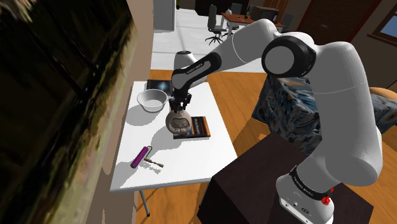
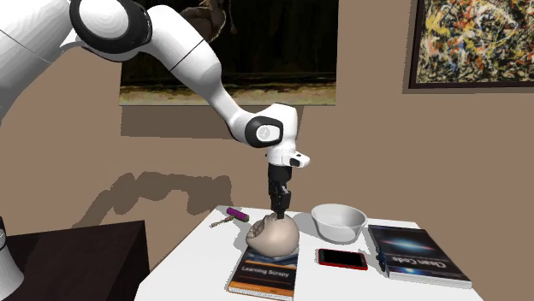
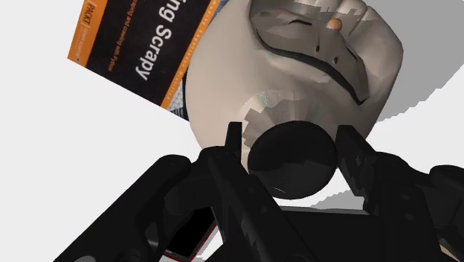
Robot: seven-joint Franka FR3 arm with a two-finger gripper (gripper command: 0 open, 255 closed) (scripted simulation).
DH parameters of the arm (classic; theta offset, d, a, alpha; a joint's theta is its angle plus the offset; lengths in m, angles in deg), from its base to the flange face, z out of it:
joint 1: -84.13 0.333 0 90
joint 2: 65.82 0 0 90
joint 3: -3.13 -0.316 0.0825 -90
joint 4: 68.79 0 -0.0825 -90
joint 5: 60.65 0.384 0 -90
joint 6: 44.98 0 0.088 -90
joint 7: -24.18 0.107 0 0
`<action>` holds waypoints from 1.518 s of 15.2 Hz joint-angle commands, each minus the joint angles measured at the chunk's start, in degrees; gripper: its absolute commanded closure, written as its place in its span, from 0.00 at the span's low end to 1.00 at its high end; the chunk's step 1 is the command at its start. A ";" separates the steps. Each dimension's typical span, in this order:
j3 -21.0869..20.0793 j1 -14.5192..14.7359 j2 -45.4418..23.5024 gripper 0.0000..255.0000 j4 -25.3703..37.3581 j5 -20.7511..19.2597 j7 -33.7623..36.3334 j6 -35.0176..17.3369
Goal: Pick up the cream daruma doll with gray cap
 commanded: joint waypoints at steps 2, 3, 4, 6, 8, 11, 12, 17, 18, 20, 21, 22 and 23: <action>-0.01 0.00 -0.07 1.00 0.02 0.01 -0.02 -0.04; -0.01 0.01 -0.07 1.00 0.00 0.01 -0.01 -0.05; -0.01 0.01 -0.09 1.00 0.06 0.00 0.00 -0.02; -0.02 0.02 -0.11 1.00 0.06 0.00 0.01 -0.03; -0.02 0.06 -0.11 1.00 0.07 0.00 0.05 -0.03; -0.05 0.02 1.56 1.00 -0.23 0.03 0.09 1.34; -0.06 0.01 2.09 1.00 -0.30 0.04 0.11 1.81; -0.11 -0.04 4.67 1.00 -0.43 0.08 0.19 4.25; -0.12 -0.05 5.16 1.00 -0.41 0.09 0.21 4.76; -0.14 -0.07 6.13 1.00 -0.34 0.11 0.24 5.80; -0.15 -0.08 6.58 1.00 -0.26 0.11 0.26 6.33; -0.16 -0.08 7.04 1.00 -0.19 0.12 0.27 6.86; -0.17 -0.09 7.49 1.00 -0.11 0.13 0.29 7.40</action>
